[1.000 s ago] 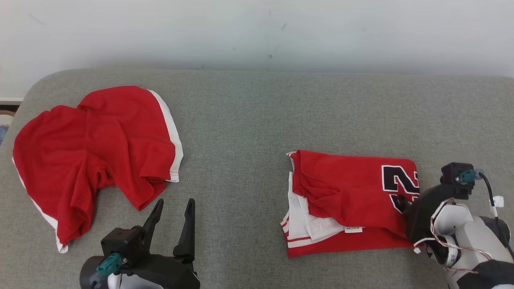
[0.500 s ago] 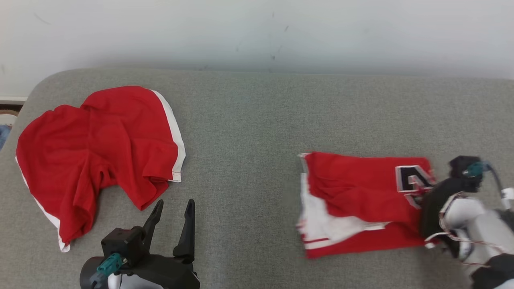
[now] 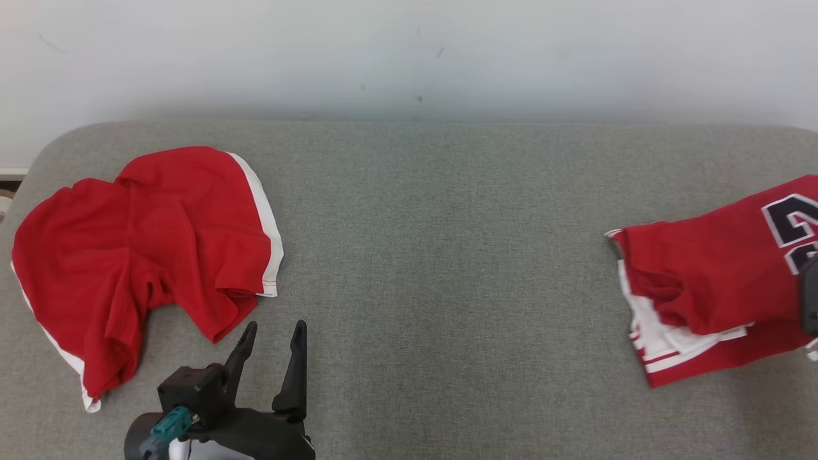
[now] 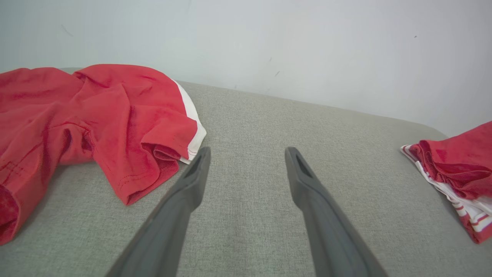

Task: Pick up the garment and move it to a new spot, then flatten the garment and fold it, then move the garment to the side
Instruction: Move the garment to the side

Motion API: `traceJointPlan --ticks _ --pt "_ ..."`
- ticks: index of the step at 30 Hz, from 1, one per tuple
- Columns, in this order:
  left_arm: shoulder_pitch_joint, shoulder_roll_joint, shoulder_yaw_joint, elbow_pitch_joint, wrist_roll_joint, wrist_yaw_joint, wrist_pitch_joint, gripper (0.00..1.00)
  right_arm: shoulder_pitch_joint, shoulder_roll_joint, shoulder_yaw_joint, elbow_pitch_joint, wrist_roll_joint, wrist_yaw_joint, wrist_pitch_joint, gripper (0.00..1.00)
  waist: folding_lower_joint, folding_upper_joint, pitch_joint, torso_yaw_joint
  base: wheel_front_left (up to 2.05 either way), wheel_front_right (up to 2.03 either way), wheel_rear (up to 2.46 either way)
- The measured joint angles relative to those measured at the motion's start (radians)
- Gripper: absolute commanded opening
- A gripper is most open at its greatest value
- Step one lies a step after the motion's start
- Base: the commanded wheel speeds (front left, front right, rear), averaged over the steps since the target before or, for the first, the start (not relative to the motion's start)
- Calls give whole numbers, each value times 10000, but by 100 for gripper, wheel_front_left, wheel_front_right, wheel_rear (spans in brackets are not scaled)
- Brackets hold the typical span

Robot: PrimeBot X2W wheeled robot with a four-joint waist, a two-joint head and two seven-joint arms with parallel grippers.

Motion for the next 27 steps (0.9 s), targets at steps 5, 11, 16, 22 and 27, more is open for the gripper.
traceJointPlan --ticks 5,11,16,22,27 --pt "53 63 71 -81 -13 0 -4 100 50 -583 -29 -242 -393 0 -125 0 0 0 13 -160 0 0 0" --pt "48 90 46 -198 -13 0 0 100 253 -980 -199 -224 -407 0 -295 0 0 0 99 -277 0 0 0" --pt "48 155 52 -326 -8 0 13 100 379 -1139 -336 -234 -491 -13 -476 0 0 0 220 -326 0 0 0" --pt "32 221 36 -433 15 0 59 100 400 -1327 -546 -249 -512 -150 -686 0 0 0 404 -373 0 0 0" --pt "-91 215 -35 -525 40 0 115 100 414 -1457 -671 -359 -566 -190 -832 0 0 1 583 -358 0 0 0"
